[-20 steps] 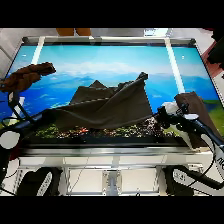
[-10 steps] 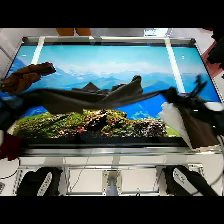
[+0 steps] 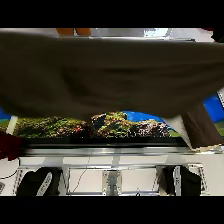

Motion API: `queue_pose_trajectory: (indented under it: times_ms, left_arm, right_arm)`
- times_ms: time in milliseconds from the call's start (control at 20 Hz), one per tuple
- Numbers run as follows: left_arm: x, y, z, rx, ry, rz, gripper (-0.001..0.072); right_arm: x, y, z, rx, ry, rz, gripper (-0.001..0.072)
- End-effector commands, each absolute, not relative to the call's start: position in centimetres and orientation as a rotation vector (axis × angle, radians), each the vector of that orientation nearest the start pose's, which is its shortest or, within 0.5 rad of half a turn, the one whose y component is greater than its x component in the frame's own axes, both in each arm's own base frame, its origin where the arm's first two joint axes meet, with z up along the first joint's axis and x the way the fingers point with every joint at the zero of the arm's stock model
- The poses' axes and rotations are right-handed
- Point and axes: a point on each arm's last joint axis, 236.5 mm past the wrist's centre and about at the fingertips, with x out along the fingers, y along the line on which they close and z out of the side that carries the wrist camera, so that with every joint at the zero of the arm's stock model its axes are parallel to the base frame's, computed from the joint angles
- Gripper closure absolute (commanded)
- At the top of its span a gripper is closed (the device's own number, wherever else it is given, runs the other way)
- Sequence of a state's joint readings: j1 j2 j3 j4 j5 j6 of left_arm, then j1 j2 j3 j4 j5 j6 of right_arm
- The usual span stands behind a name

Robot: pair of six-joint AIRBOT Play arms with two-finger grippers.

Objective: Fold the shirts.

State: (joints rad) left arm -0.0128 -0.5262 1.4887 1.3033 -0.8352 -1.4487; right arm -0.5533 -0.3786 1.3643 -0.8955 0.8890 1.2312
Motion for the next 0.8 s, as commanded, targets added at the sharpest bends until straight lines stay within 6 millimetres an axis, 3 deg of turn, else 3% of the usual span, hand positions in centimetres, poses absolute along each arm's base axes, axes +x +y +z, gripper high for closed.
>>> queue_pose_trajectory:
  times_ms: [0,100,200,300,400,450,500,600,650,750]
  left_arm:
    - [27.5,-9.2,47.0,-0.082,-0.024,-0.397,0.0696]
    - [34.8,-9.5,40.6,-0.109,0.187,-0.4,0.0695]
    - [42.0,-9.3,33.9,-0.139,0.35,-0.377,0.0695]
    - [48.0,-8.8,26.0,-0.172,0.506,-0.337,0.0696]
    - [52.3,-8.6,18.3,-0.218,0.636,-0.305,0.0695]
    - [53.9,-8.4,14.9,-0.253,0.687,-0.281,0.0695]
    - [55.3,-8.2,12.2,-0.276,0.714,-0.259,0.0695]
    - [57.8,-7.4,8.6,-0.329,0.717,-0.204,0.0695]
    - [58.7,-7.1,7.5,-0.357,0.706,-0.177,0.0695]
    - [60.1,-6.6,6.3,-0.404,0.682,-0.144,0.0658]
  right_arm:
    - [22.8,2.5,50.7,0.051,-0.241,0.112,0.0688]
    - [29.9,1.1,46.2,0.181,-0.062,0.247,0.0687]
    - [36.5,-0.9,38.9,0.291,0.172,0.312,0.0686]
    - [42.3,-1.8,28.9,0.355,0.438,0.343,0.0686]
    - [46.7,-0.8,18.2,0.4,0.667,0.36,0.0686]
    - [48.2,0.4,14.1,0.429,0.737,0.368,0.0686]
    - [49.8,1.5,10.0,0.448,0.793,0.365,0.0686]
    - [52.9,3.4,4.0,0.443,0.836,0.328,0.0686]
    - [54.5,4.1,2.0,0.445,0.818,0.296,0.0685]
    - [57.6,5.2,0.7,0.444,0.73,0.226,0.0679]
